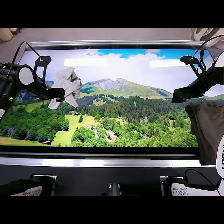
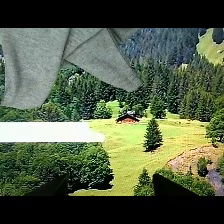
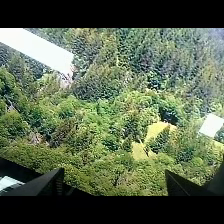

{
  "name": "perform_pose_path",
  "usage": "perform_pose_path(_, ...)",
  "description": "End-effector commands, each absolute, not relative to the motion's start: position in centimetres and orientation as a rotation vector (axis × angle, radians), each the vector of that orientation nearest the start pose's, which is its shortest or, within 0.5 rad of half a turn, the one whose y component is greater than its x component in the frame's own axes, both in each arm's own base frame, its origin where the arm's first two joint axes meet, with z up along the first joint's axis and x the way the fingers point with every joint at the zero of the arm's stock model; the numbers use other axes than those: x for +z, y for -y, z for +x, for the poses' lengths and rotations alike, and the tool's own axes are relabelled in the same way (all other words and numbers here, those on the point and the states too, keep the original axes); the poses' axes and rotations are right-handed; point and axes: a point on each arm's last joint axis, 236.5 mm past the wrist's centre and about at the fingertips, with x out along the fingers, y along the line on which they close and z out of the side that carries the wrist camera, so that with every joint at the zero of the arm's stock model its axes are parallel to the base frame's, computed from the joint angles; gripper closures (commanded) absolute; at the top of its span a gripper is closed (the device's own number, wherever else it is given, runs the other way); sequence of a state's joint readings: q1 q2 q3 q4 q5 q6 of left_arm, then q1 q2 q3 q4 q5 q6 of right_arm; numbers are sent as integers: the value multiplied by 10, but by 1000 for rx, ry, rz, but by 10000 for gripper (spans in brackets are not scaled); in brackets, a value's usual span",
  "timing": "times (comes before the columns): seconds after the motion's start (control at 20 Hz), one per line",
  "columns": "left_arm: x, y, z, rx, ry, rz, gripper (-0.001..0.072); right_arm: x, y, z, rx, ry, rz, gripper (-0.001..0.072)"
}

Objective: Fold the shirts.

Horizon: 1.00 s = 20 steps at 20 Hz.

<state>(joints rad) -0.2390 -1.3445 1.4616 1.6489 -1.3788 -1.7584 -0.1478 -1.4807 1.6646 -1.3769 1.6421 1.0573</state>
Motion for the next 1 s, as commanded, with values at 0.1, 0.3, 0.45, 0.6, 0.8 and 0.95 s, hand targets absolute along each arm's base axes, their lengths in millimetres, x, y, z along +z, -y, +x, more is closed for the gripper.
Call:
perform_pose_path(0.1,76,78,396,-32,-1252,49,80,80,12,392,411,-1378,-185,40)
perform_pose_path(0.3,76,78,396,-32,-1252,49,80,80,12,392,411,-1378,-185,40)
perform_pose_path(0.45,76,78,396,-32,-1252,49,80,80,12,392,411,-1378,-185,40)
perform_pose_path(0.6,76,78,396,-32,-1252,49,80,80,12,392,411,-1378,-185,40)
perform_pose_path(0.8,77,81,407,-40,-1210,43,80,81,12,394,406,-1372,-182,40)
perform_pose_path(0.95,82,88,435,-61,-1101,28,80,81,13,401,395,-1345,-187,40)
